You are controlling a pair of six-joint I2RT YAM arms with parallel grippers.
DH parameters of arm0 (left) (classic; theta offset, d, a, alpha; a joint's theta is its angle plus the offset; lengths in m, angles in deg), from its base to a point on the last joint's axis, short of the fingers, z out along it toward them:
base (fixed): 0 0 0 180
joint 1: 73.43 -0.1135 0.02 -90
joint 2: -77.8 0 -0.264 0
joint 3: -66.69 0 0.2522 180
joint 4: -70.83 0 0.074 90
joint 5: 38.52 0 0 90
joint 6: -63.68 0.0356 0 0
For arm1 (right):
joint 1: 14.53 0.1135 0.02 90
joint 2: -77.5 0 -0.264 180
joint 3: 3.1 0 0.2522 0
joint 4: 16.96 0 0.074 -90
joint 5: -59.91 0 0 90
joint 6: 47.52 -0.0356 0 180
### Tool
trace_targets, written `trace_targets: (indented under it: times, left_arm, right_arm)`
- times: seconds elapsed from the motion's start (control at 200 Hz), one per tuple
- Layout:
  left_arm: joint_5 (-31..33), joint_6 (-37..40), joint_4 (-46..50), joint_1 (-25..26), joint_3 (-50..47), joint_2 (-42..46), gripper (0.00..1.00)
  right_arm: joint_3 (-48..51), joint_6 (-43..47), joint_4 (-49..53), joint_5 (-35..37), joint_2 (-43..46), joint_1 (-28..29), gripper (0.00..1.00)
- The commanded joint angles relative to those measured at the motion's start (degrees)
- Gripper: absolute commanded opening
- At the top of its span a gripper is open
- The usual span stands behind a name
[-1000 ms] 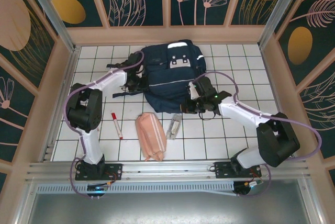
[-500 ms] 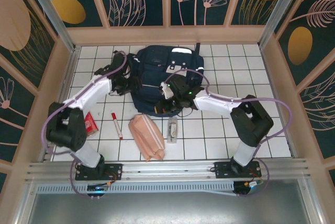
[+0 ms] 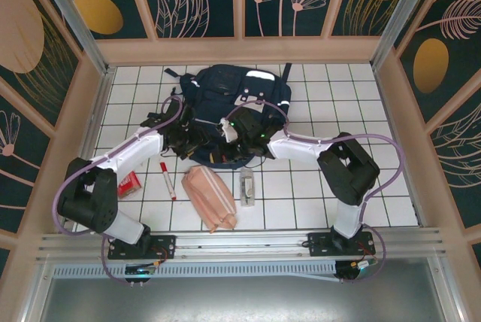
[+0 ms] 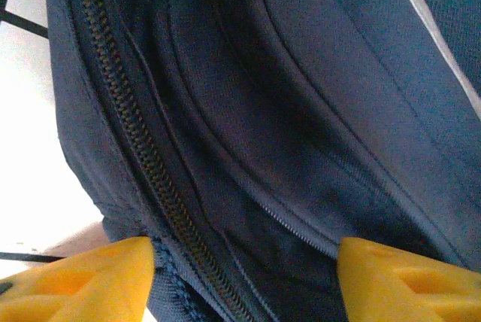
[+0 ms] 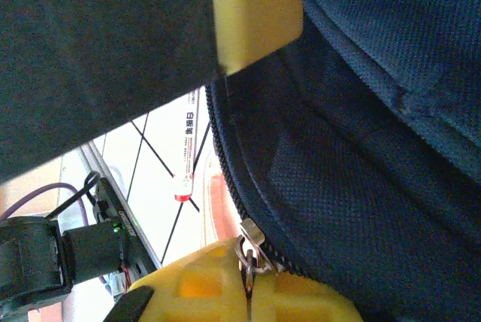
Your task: Pack books, pencil case, and school supplies into a backpack
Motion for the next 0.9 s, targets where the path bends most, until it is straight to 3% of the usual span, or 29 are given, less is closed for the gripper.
trace_targets:
  times: [0.0,0.075,0.135,0.24,0.355,0.691,0.866,0.896]
  left_arm:
    - [4.13,-1.09,0.01,0.07,1.24,-3.26,0.53]
    - [5.93,1.25,0.94,-0.14,3.07,-5.53,0.19]
    - [7.50,3.10,2.18,-0.28,4.77,-6.95,0.00]
    - [11.66,6.80,5.42,-1.00,7.75,-8.18,0.00]
    - [14.71,10.23,6.69,-2.32,8.92,-7.94,0.00]
    - [13.69,22.32,7.24,-5.36,13.15,-10.23,0.00]
    - [13.83,30.66,12.01,-7.63,20.55,-17.61,0.00]
    - [14.18,31.29,12.64,-7.69,21.68,-18.08,0.04]
  right_arm:
    - [-2.05,-0.47,-4.73,-0.56,0.29,0.94,0.00]
    - [-2.02,0.67,-2.45,0.38,0.58,0.95,0.00]
    - [-2.60,2.55,2.02,2.45,0.72,0.62,0.00]
    - [-2.17,5.81,9.67,4.28,1.46,-1.78,0.00]
    - [-0.19,9.02,17.26,0.52,2.35,-6.91,0.00]
    - [3.71,19.40,30.17,8.83,4.53,-21.13,0.00]
    - [0.57,20.87,32.09,6.63,4.67,-20.62,0.00]
    - [0.26,20.52,31.66,5.73,4.85,-19.97,0.00]
